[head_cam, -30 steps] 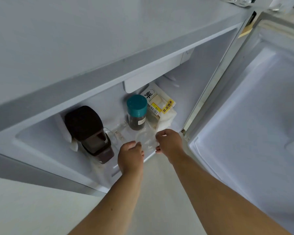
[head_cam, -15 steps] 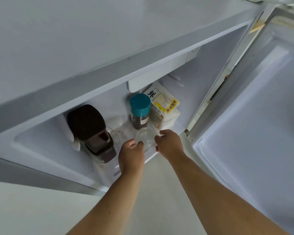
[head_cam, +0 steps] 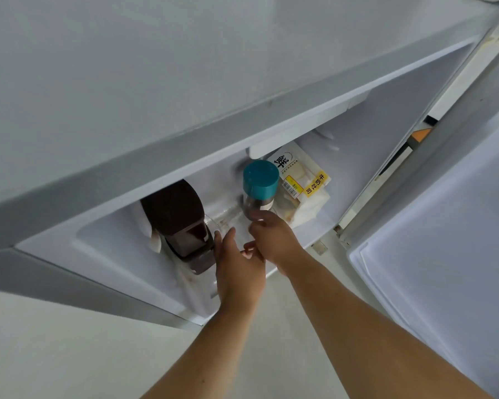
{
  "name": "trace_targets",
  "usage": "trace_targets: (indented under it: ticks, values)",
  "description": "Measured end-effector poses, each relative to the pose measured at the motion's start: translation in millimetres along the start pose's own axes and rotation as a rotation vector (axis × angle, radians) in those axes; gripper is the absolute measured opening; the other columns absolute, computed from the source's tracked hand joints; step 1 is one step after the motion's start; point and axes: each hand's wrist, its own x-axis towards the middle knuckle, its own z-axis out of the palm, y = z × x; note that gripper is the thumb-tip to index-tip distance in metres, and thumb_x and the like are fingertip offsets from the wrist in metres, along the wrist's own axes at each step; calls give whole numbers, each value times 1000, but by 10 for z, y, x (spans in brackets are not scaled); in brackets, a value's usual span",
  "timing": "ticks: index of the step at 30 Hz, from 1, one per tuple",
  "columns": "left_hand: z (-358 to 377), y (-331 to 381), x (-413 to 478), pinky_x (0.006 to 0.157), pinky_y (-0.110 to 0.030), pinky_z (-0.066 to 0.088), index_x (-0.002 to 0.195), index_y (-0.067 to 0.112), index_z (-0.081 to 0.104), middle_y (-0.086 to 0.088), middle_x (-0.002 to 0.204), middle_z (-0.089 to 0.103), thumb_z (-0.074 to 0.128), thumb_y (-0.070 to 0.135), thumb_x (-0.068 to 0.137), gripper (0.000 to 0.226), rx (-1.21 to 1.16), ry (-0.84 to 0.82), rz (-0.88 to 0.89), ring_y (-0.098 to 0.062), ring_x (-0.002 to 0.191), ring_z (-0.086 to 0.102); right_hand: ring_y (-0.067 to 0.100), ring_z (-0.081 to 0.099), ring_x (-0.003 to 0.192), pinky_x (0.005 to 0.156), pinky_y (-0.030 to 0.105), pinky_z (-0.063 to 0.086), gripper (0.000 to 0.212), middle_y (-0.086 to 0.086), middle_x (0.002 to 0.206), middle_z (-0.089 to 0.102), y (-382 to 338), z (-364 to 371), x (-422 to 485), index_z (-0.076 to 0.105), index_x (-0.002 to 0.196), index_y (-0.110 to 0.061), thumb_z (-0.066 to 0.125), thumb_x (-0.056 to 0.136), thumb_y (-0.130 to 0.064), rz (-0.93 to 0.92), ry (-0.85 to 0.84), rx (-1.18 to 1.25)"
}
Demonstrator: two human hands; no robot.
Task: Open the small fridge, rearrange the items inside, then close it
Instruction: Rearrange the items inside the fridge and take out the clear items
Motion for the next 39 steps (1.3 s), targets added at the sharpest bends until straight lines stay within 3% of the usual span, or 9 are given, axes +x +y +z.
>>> trace_targets:
  ticks: [6,11,13,15,19,22,26,33,39]
  values:
    - [3,59,50,107,-40,52,151,9,48,-10,149,53,61,10,102,51,-227,-28,-5,-15,120,62,26,74,96,95,48,58,30,7,110,72,-66,72,26,57,126,-31,53,100,-18,-31,-6,-15]
    - [-44,-68,-224,91,-8,50,137,19,61,1,132,66,60,3,101,40,-296,74,77,8,103,65,24,70,101,96,47,57,40,-1,123,65,-33,86,-35,54,137,-27,55,101,-44,-88,93,-40]
    - [-57,-79,-275,82,-3,48,128,27,64,4,126,70,58,5,102,35,-340,125,55,11,101,65,24,75,90,81,40,63,39,-3,117,66,-10,14,-89,54,134,-30,61,99,-45,-53,85,47]
    - [-80,-20,-272,84,-11,54,119,35,63,7,121,71,58,10,103,30,-432,139,10,8,99,67,19,76,68,60,33,63,41,-1,111,68,10,-87,-136,54,130,-27,69,96,-43,-27,43,158]
    - [-54,154,-167,104,-45,53,118,44,59,7,129,64,60,14,101,35,-605,-10,-123,-18,117,66,7,68,76,66,22,57,53,-20,102,62,16,-302,-218,50,128,-34,79,86,-49,-233,228,-145]
    - [21,234,-77,109,-47,50,100,49,63,7,135,63,57,11,97,38,-519,-65,-157,-19,125,62,10,62,93,69,16,42,56,-14,115,65,-26,-394,-246,51,129,-36,81,83,-45,-362,329,-438]
    - [136,215,30,112,-47,48,108,43,62,4,136,65,53,4,95,42,-533,-122,-193,-19,128,61,27,66,111,84,33,53,68,2,136,62,-49,-400,-222,49,141,-29,82,84,-44,-431,305,-716]
    - [252,85,158,114,-49,46,101,45,62,8,129,65,47,5,98,42,-576,-162,-247,-20,129,60,28,66,117,89,37,57,74,2,143,60,-24,-373,-144,45,144,-29,83,83,-47,-410,254,-798]
    - [280,48,169,111,-47,49,122,30,64,5,134,69,47,8,98,37,-499,-178,-234,-18,125,63,27,64,122,94,39,57,74,-1,148,57,27,-351,-91,45,147,-28,81,85,-47,-381,224,-794]
